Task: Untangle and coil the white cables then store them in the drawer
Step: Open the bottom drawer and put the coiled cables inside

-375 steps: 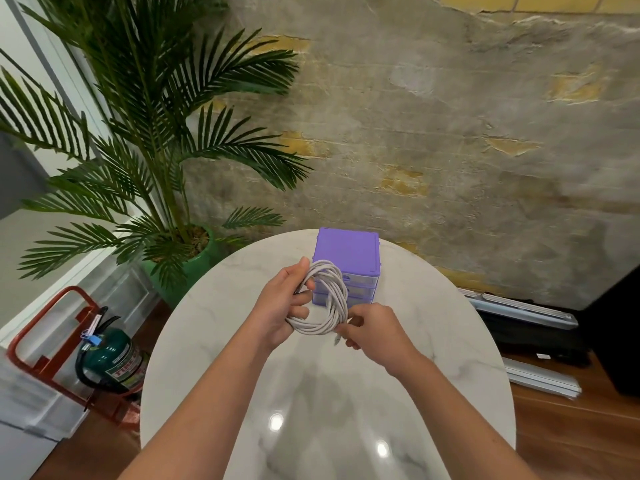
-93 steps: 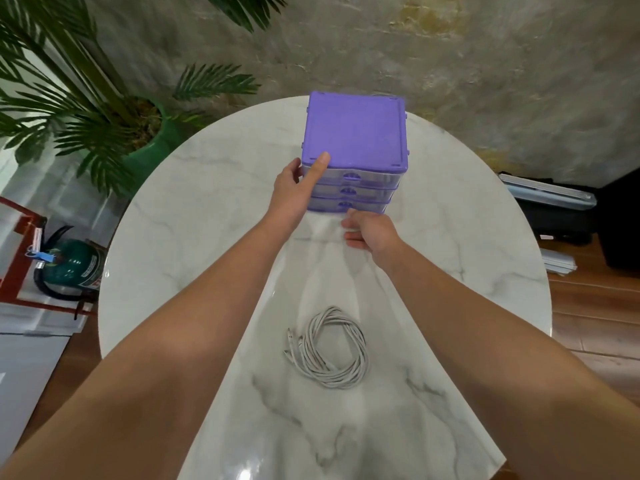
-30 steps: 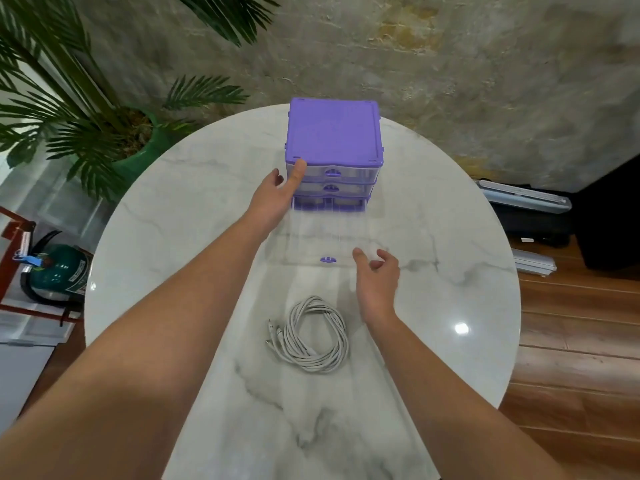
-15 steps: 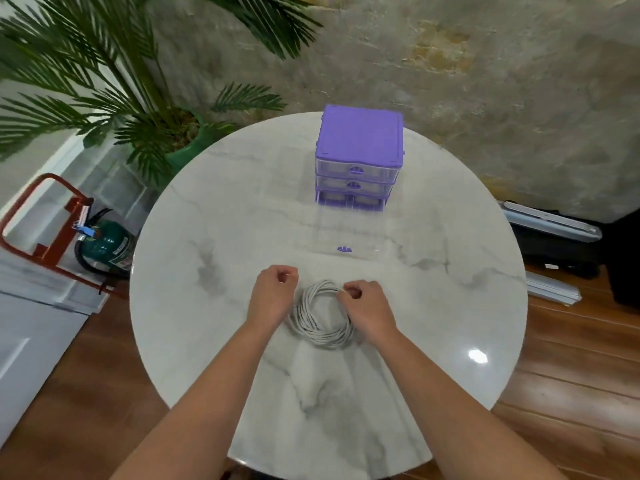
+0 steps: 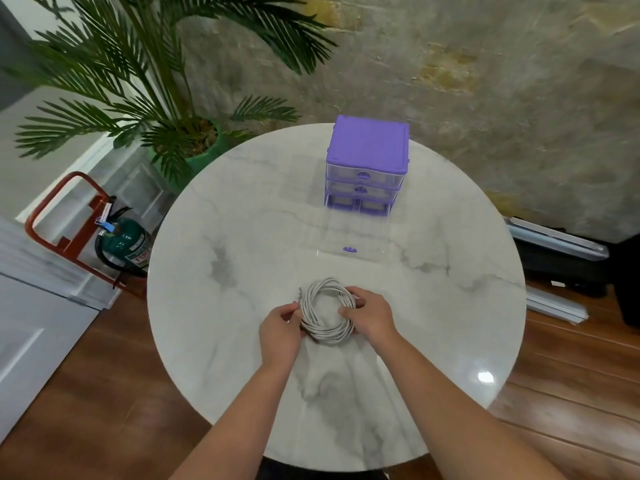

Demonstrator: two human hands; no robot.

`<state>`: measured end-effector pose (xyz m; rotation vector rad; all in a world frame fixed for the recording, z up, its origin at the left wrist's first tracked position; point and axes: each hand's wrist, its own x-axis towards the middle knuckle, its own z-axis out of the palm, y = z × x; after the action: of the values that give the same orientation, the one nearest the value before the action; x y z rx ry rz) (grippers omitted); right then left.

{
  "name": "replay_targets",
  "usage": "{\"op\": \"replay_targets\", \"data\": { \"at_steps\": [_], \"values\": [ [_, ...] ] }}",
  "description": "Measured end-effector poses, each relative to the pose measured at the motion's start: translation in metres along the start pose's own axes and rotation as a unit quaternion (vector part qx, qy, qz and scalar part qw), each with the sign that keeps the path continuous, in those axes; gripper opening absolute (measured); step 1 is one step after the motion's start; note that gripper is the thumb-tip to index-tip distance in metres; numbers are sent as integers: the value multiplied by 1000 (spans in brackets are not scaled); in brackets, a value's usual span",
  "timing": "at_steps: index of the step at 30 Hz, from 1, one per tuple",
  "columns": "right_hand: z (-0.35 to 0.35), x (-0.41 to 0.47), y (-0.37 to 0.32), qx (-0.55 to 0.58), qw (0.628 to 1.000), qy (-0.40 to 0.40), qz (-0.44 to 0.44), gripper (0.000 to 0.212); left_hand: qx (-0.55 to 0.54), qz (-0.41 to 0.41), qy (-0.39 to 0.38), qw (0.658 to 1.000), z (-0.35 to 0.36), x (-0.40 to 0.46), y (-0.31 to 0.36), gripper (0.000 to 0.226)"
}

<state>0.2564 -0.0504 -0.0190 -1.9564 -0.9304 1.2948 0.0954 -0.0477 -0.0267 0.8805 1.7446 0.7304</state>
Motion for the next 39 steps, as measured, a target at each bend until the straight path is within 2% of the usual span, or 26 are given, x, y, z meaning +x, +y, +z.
{"op": "replay_targets", "data": {
  "at_steps": [5,8,11,12,16,23,28,34,39],
  "values": [
    [-2,-5,1,56,998,19,-2,40,32,46,-27,998,4,-7,10,28],
    [-2,-7,-3,85,996,24,-12,43,65,71,-47,994,8,-12,20,24],
    [-4,-7,-11,121,992,30,-18,47,69,101,-44,991,15,-7,23,51],
    [-6,-7,-14,134,990,30,-24,45,72,111,-39,990,17,-5,28,49],
    [-19,-3,-29,201,979,26,-34,40,67,142,-26,987,25,-3,61,20],
    [-46,21,-65,258,964,26,-51,41,70,178,-75,979,48,22,110,28],
    [-58,42,-84,218,973,43,-60,30,108,160,-96,976,61,50,140,24],
    [-68,76,-95,140,988,68,-8,26,198,125,-124,964,78,89,161,34],
    [-77,104,-89,-83,986,141,-16,24,323,137,-164,922,95,112,176,33]
  ]
}}
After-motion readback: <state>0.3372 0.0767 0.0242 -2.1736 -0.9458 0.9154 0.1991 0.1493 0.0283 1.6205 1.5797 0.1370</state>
